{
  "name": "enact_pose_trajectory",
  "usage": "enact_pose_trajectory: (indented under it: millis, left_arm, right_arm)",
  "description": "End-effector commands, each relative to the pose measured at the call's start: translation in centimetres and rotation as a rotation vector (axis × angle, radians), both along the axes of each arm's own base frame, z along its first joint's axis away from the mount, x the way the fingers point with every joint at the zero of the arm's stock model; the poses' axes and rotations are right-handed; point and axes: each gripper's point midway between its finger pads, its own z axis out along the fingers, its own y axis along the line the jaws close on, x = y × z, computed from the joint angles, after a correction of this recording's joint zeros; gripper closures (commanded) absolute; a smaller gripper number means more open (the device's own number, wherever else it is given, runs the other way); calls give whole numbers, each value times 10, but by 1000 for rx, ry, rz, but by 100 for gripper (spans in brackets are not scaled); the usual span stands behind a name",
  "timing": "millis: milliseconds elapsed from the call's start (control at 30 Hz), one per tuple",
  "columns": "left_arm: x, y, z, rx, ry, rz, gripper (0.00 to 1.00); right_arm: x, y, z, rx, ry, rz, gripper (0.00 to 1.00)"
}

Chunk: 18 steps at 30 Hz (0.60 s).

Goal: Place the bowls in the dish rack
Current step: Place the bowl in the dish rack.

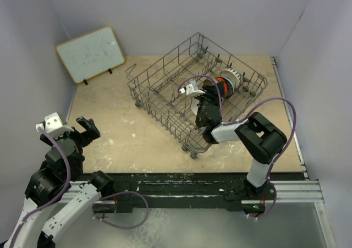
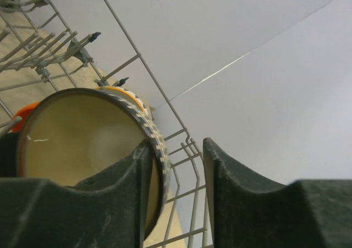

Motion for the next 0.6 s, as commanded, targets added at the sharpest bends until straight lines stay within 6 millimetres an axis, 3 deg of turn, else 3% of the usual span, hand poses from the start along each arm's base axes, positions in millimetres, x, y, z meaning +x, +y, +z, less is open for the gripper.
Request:
enact_pose_trajectory:
  millis: [0, 400, 567]
  left_arm:
    - [3, 0, 7, -23, -35, 12, 1]
    - [4, 0, 6, -19, -32, 14, 1]
    - [4, -1, 5, -15, -29, 13, 1]
  right_arm:
    - [-13, 20, -6, 41, -58, 50, 53]
    - [-18, 13, 29, 97, -174, 19, 27]
    - [-20, 8, 42, 149, -215, 10, 23]
